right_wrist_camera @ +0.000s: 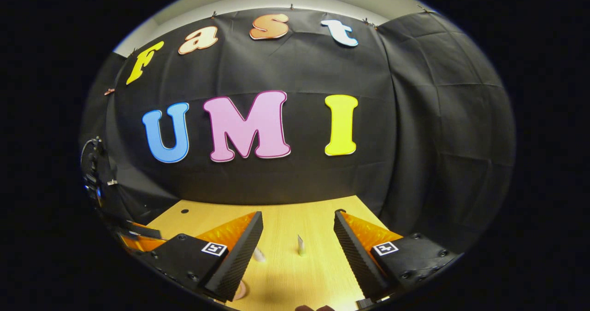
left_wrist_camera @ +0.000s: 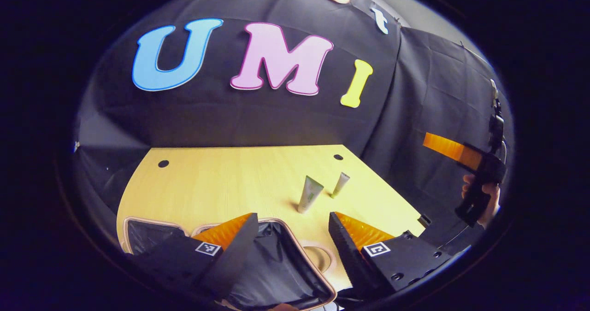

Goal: First open the suitcase, pack the skin care products into it, and then close the suitcase.

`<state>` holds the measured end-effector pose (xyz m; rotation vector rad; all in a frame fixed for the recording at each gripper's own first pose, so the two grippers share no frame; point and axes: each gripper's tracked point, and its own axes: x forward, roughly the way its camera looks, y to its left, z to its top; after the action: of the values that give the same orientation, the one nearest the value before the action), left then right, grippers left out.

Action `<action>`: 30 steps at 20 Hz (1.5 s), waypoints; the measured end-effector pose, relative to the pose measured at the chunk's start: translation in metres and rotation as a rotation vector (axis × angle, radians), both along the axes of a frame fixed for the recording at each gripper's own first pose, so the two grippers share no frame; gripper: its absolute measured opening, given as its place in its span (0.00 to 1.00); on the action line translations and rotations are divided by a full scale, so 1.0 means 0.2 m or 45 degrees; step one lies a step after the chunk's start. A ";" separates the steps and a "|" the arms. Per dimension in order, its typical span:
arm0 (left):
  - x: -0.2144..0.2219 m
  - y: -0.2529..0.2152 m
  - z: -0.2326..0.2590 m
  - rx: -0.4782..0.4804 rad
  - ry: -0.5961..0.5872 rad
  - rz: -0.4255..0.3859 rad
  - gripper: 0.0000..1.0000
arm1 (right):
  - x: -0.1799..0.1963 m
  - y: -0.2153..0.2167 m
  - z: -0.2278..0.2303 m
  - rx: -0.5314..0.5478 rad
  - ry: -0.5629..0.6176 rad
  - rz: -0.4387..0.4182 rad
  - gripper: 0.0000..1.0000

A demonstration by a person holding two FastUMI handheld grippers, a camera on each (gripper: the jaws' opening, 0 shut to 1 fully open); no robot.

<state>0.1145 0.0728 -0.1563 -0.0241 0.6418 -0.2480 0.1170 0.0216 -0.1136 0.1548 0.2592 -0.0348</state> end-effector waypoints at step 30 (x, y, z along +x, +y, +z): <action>0.65 -0.45 -0.76 0.083 0.380 0.258 0.47 | 0.49 -0.06 -1.45 0.077 0.562 0.525 0.98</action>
<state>0.2449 -0.0166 -0.3090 -0.0637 0.9378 -0.0266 0.2155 0.0091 -0.4038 0.1503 0.7284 0.3523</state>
